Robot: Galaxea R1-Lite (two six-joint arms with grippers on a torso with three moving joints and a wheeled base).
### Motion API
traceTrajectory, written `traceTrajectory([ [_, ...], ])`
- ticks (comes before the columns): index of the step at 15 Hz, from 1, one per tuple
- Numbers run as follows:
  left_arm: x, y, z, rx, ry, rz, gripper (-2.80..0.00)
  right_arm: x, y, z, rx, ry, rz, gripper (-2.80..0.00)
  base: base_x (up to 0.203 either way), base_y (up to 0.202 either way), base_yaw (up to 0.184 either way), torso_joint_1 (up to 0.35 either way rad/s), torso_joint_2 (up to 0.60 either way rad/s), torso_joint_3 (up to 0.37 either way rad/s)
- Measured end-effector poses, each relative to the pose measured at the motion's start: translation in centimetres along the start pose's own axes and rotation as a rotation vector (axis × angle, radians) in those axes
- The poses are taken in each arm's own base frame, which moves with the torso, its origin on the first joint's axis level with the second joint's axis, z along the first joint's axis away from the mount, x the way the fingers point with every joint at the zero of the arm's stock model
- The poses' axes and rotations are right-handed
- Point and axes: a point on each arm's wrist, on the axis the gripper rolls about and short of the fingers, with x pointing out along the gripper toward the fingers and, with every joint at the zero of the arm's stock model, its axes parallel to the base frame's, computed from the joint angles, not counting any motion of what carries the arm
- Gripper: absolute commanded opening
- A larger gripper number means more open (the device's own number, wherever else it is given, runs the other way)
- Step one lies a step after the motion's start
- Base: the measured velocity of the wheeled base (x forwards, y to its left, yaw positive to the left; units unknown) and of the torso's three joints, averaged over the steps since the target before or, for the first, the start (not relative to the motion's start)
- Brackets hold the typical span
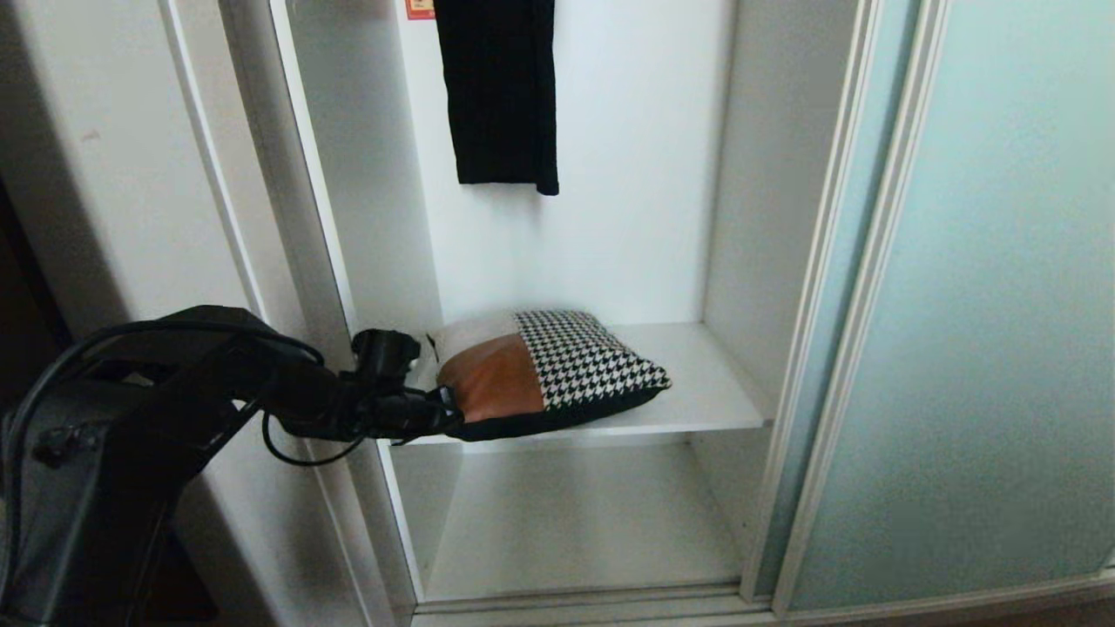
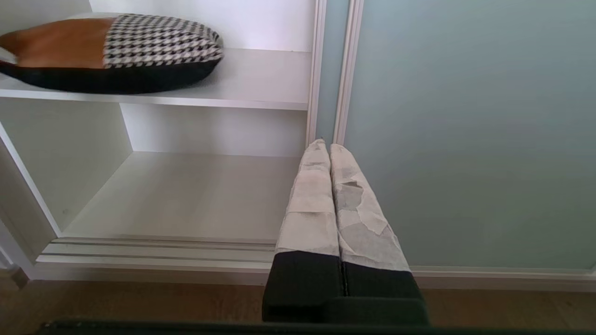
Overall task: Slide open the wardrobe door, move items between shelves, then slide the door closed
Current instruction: Place the pillow on the lower shelf
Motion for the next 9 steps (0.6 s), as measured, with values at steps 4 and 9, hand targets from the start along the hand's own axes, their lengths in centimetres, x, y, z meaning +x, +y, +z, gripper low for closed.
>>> traceTrajectory([
  [4,-0.8,1.2,0.0,-0.028,0.024,0.034,-2.8,0.0,0.0,0.0,0.0,0.0,0.0,-2.8,0.0,0.0,0.0,0.0,0.0,0.0],
  [9,-1.9,1.4,-0.9,-0.035,0.055,0.048,-2.8,0.0,0.0,0.0,0.0,0.0,0.0,-2.8,0.0,0.0,0.0,0.0,0.0,0.0],
])
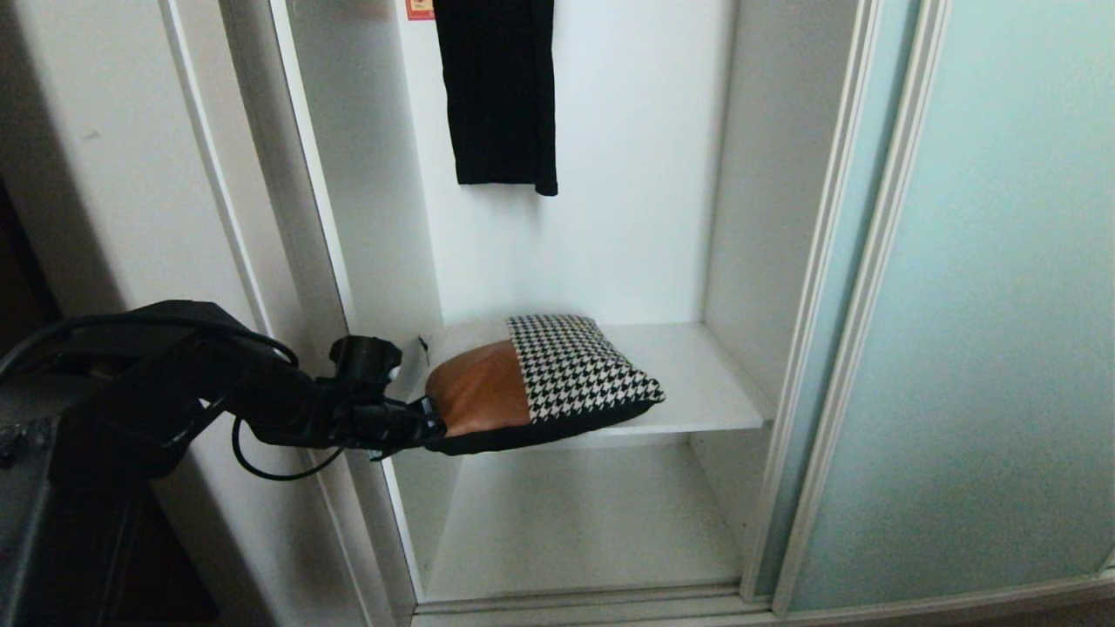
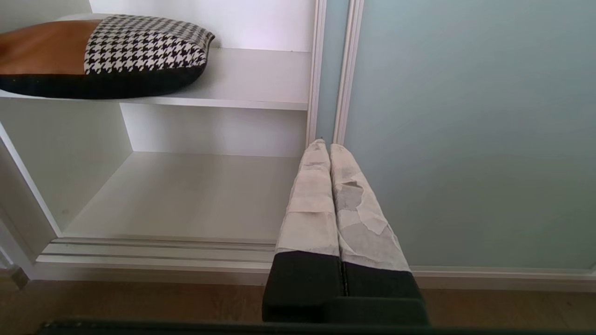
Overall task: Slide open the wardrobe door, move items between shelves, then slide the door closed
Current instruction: Place the pillow on the lower shelf
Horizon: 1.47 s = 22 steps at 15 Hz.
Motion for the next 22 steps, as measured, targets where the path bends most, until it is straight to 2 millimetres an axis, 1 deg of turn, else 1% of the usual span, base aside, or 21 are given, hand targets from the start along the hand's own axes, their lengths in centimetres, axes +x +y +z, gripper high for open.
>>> traceTrajectory([
  [3,-1.0,-0.2,-0.2,0.002,0.005,-0.002,-2.8,0.0,0.0,0.0,-0.003,0.0,0.0,-2.8,0.0,0.0,0.0,0.0,0.0,0.0],
  [6,-1.4,-0.2,-0.5,0.0,0.016,-0.001,-2.8,0.0,0.0,0.0,0.007,-0.001,0.0,-2.8,0.0,0.0,0.0,0.0,0.0,0.0],
  [11,-1.5,-1.5,-1.2,0.019,0.031,-0.022,-2.8,0.0,0.0,0.0,-0.018,0.002,-0.006,-2.8,0.0,0.0,0.0,0.0,0.0,0.0],
  [15,-1.5,-1.9,-1.8,0.014,0.046,-0.025,-2.8,0.0,0.0,0.1,-0.025,0.0,-0.014,-2.8,0.0,0.0,0.0,0.0,0.0,0.0],
  [16,-1.5,-1.9,-1.8,0.014,0.044,-0.026,-2.8,-0.2,0.0,0.4,-0.026,-0.001,-0.017,-2.8,0.0,0.0,0.0,0.0,0.0,0.0],
  [17,-1.5,-2.0,-1.8,0.013,0.043,-0.027,-2.8,-0.5,-0.1,1.3,-0.027,-0.008,-0.02,-2.8,0.0,0.0,0.0,0.0,0.0,0.0],
  [18,-1.6,-2.1,-1.7,0.015,0.041,-0.031,-2.8,-1.0,-0.1,2.8,-0.025,-0.022,-0.021,-2.8,0.0,0.0,0.0,0.0,0.0,0.0],
  [20,-1.8,-2.3,-1.9,0.014,0.044,-0.032,-2.8,-1.6,0.0,4.6,-0.02,0.055,0.001,-2.8,0.0,0.0,0.0,0.0,0.0,0.0],
  [21,-2.0,-2.5,-2.1,0.014,0.049,-0.035,-2.8,-1.4,0.0,5.1,-0.008,0.118,0.019,-2.8,0.0,0.0,0.0,0.0,0.0,0.0],
  [22,-2.1,-2.7,-2.3,0.017,0.054,-0.037,-2.8,-0.9,0.0,6.1,0.018,0.154,0.029,-2.8,0.0,0.0,0.0,0.0,0.0,0.0],
])
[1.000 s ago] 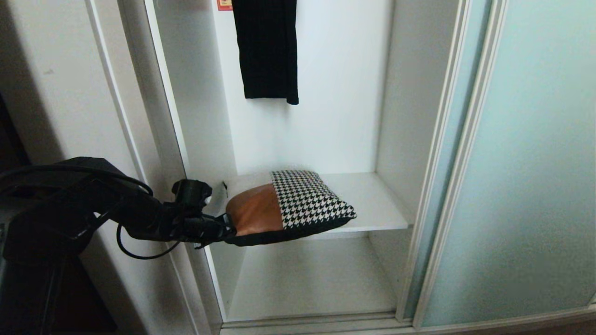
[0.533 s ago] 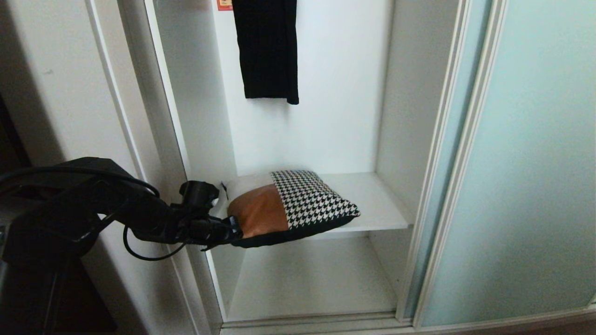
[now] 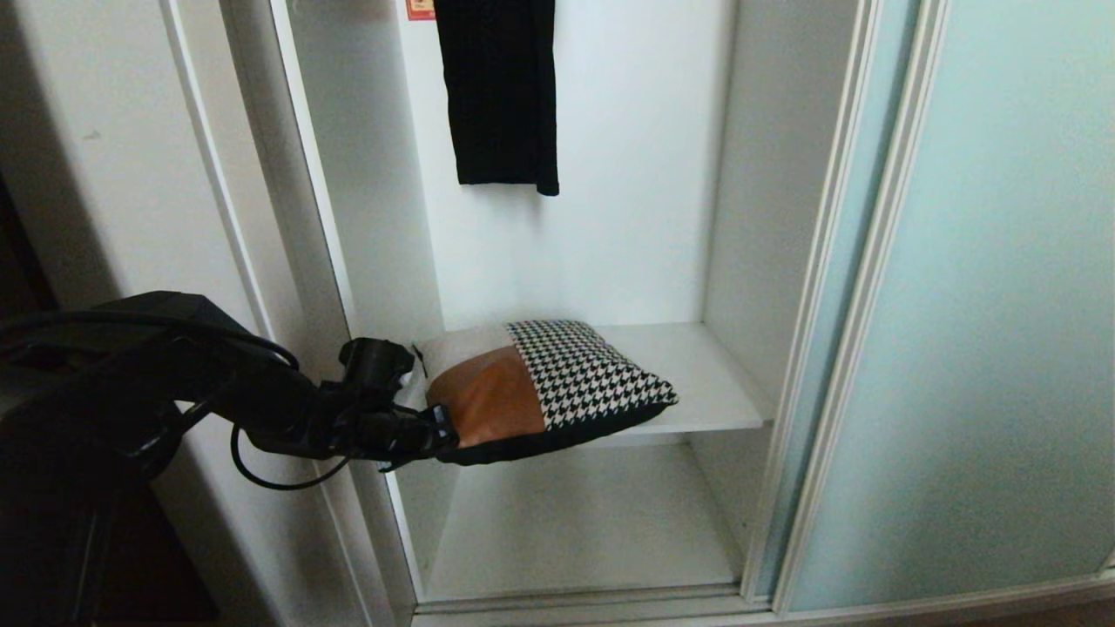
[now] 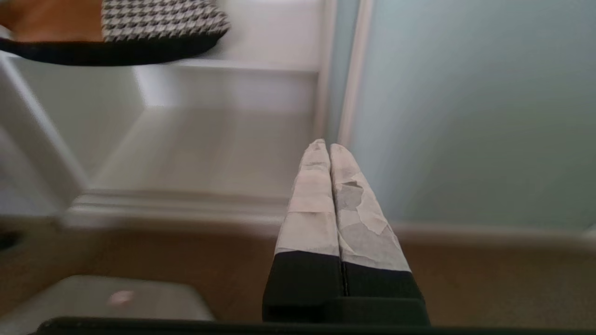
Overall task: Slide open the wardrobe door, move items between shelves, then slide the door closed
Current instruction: Place the pillow on the lower shelf
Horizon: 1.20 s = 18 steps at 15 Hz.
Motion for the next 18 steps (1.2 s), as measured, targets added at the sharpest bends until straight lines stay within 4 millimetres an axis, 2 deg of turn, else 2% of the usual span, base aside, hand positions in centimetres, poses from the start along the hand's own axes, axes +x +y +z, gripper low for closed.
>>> traceTrajectory([
  [4,-0.6,-0.5,-0.5,0.016,0.009,-0.006,-2.8,4.1,0.0,5.3,0.157,0.135,0.057,-2.8,0.0,0.0,0.0,0.0,0.0,0.0],
  [7,-0.6,-0.8,-0.6,0.025,0.007,-0.011,-2.8,8.7,0.1,9.0,0.264,0.254,0.146,-2.8,0.0,0.0,0.0,0.0,0.0,0.0],
  [9,-0.8,-1.0,-0.8,0.03,0.011,-0.014,-2.8,12.2,0.2,10.7,0.324,0.335,0.214,-2.8,0.0,0.0,0.0,0.0,0.0,0.0],
  [13,-1.9,-1.4,-1.1,0.037,0.011,-0.017,-2.8,19.7,0.5,12.8,0.426,0.478,0.343,-2.8,0.0,0.0,0.0,0.0,0.0,0.0],
  [18,-3.0,-2.2,-2.2,0.059,0.03,-0.024,-2.8,28.9,2.8,13.1,0.478,0.612,0.42,-2.8,0.0,0.0,0.0,0.0,0.0,0.0],
])
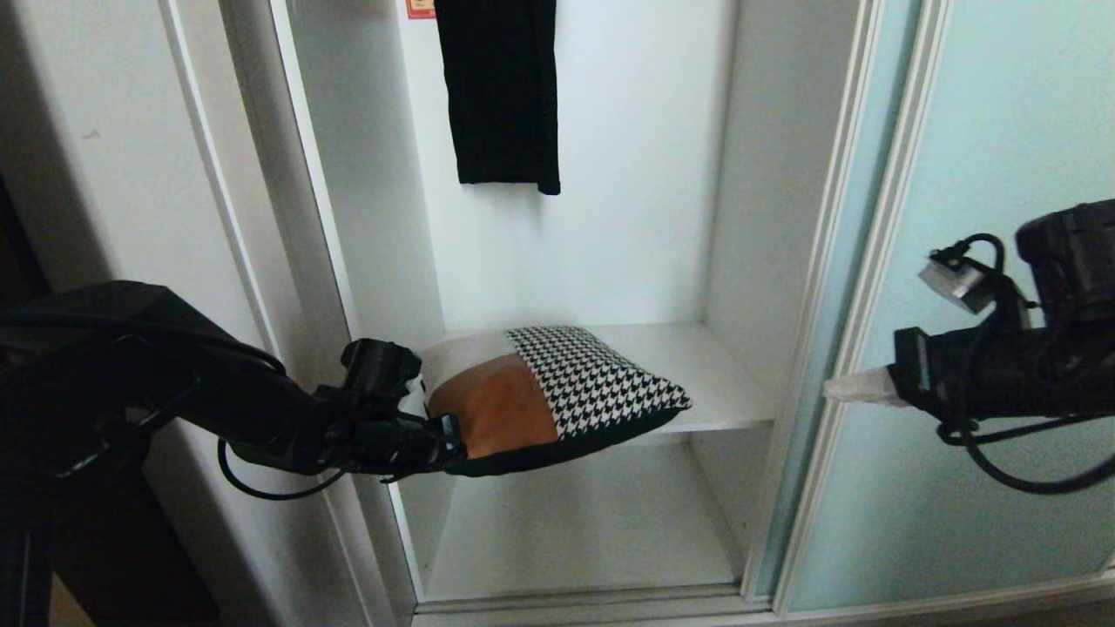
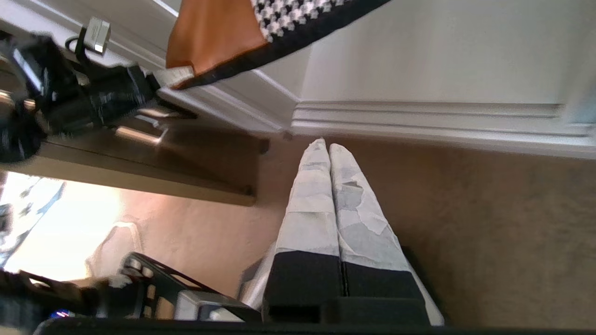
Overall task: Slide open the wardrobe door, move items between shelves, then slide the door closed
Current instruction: Place the pillow on the lower shelf
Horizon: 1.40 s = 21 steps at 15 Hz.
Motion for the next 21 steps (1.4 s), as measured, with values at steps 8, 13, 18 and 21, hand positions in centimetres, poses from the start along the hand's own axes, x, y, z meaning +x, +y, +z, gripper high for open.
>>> traceTrajectory([
  [8,-0.3,0.0,-0.5,-0.006,0.0,0.007,-2.8,13.6,-1.8,2.3,0.069,0.152,-0.055,0.0,0.0,0.0,0.0,0.0,0.0,0.0],
  [13,-0.3,-0.1,-0.3,-0.005,-0.017,-0.001,-2.8,20.0,-3.3,2.5,0.075,0.188,-0.074,0.0,0.0,0.0,0.0,0.0,0.0,0.0],
  [18,-0.7,0.0,-0.6,0.002,-0.016,-0.003,-2.8,23.7,-4.6,2.9,0.072,0.18,-0.065,0.0,0.0,0.0,0.0,0.0,0.0,0.0],
  [21,-0.8,0.1,-0.8,0.004,-0.011,-0.003,-2.8,25.1,-4.8,3.7,0.056,0.154,-0.043,0.0,0.0,0.0,0.0,0.0,0.0,0.0],
])
